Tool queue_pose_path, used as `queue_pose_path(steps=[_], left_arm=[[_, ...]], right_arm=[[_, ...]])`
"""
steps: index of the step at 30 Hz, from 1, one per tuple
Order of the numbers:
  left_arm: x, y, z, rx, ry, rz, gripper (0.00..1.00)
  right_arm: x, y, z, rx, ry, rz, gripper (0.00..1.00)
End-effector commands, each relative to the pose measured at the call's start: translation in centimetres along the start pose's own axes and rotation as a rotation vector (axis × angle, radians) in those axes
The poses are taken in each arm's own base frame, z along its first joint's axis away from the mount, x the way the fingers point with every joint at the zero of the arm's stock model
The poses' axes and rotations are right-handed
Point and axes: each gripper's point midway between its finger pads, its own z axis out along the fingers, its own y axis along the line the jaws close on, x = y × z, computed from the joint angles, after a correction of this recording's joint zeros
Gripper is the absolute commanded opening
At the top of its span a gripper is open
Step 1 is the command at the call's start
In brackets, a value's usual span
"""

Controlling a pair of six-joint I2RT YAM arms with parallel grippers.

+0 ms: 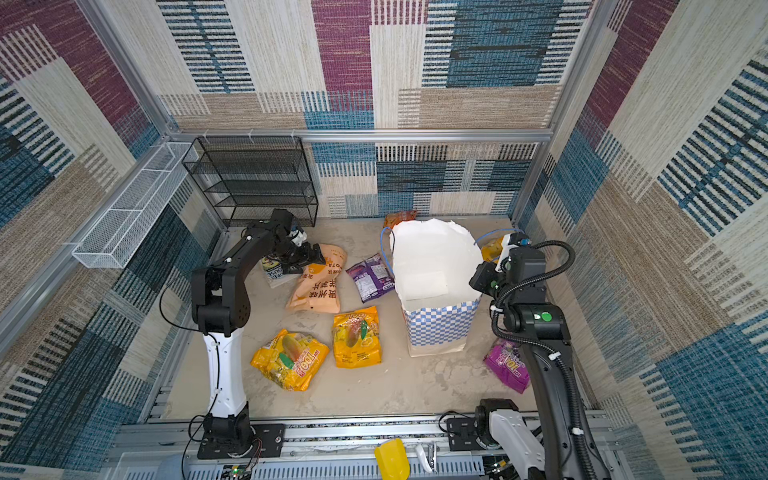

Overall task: Place the snacks into the paper bag
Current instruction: 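Reach the left gripper to the orange chip bag and grasp its top, then lift the orange chip bag with the left gripper and carry it over the paper bag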

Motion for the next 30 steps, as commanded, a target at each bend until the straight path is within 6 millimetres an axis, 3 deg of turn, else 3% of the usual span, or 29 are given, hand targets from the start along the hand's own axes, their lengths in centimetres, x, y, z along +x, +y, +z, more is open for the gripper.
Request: queue_pose_path(steps=[1, 7, 12, 15, 18, 22, 26, 30], left_arm=[[0.8, 0.5, 0.7, -0.051, 0.046, 0.04, 0.96], [1.8, 0.1, 2.0, -0.117, 0.071, 0.077, 0.96], [2.2, -0.3, 2.4, -0.111, 0.08, 0.048, 0.87], [2.1, -0.9, 2.2, -0.081, 0.06, 0.026, 0.74], [2.1, -2.3, 1.4, 0.004, 0.023, -0.043, 0.46], [2.0, -5.3, -0.9, 0.175, -0.065, -0.14, 0.23], [2.2, -6.7, -3.8, 0.236, -0.131, -0.191, 0.13], [3.1, -7.9, -8.0, 0.281, -0.216, -0.199, 0.05]], right_arm=[[-0.2, 0.8, 0.2, -0.045, -0.007, -0.003, 0.0], [0.1, 1.1, 0.1, -0.065, 0.0, 0.003, 0.0], [0.5, 1.1, 0.2, -0.072, 0.01, 0.008, 0.0], [0.5, 1.1, 0.1, -0.073, 0.009, 0.008, 0.0], [0.5, 1.0, -0.1, -0.066, 0.001, 0.01, 0.0], [0.4, 1.0, -0.2, -0.072, -0.01, 0.003, 0.0], [0.3, 1.1, -0.4, -0.071, -0.013, 0.001, 0.0], [-0.3, 0.9, -0.7, -0.05, -0.03, -0.007, 0.0]])
